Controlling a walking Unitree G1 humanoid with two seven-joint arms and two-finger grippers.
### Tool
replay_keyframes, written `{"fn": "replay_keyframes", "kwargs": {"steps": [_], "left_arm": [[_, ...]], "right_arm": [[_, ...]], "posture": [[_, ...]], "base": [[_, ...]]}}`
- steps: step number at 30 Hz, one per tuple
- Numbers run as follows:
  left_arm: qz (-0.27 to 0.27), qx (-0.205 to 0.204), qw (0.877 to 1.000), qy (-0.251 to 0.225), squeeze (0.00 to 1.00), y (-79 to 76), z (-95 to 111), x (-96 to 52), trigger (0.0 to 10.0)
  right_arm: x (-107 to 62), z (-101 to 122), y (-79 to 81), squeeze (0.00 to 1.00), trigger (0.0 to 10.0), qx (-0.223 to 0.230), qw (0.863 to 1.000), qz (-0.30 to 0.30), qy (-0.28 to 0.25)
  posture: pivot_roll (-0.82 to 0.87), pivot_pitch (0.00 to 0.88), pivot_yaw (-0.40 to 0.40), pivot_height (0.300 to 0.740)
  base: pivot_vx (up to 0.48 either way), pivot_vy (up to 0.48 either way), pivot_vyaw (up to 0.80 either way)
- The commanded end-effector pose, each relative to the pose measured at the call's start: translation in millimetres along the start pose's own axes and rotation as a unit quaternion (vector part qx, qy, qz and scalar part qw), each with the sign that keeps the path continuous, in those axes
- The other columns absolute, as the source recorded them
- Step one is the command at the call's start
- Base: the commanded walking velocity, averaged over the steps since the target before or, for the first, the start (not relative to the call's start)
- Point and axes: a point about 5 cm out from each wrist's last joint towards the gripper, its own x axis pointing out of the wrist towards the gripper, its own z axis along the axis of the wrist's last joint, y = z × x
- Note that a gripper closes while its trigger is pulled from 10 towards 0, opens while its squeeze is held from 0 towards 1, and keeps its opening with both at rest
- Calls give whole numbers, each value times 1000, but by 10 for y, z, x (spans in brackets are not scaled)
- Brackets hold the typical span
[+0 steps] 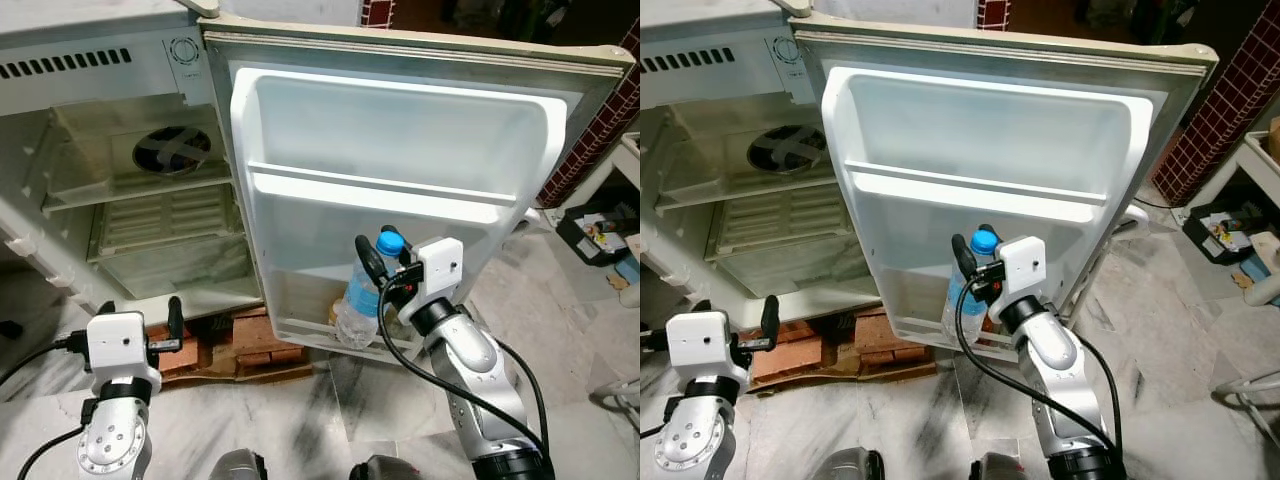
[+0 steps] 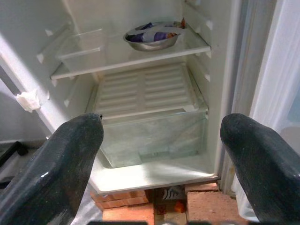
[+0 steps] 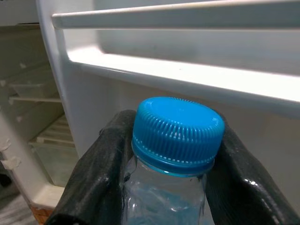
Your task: Restocking fridge
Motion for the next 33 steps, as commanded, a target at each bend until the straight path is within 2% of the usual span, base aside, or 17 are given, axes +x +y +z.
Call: {"fn": "replay_keyframes", "kwargs": {"steps": [1, 5, 19, 26, 33], "left_arm": [[-3, 10, 1000, 4, 0, 16, -25, 6, 10000], [-4, 10, 1000, 2, 0, 13, -15, 25, 10000], [-9, 12, 1000, 1, 0, 3, -6, 43, 10000], [-9, 12, 1000, 3, 0, -8, -7, 42, 10000], [-9, 12, 1000, 4, 0, -10, -12, 50, 10000]], "right_arm": [[26, 57, 18, 0, 10000, 9, 1000, 3, -14], [29, 53, 21, 0, 10000, 12, 1000, 4, -12], [44, 48, 41, 0, 10000, 13, 1000, 8, -11], [53, 38, 46, 0, 10000, 14, 1000, 9, -9], [56, 22, 61, 0, 10000, 15, 1000, 11, -4]], "posture": [[13, 119, 4, 700], [13, 118, 4, 675], [15, 128, 6, 675], [17, 128, 4, 630], [16, 129, 4, 625]], "base": [[0, 0, 0], [0, 0, 0], [0, 0, 0], [0, 0, 0], [0, 0, 0]]}}
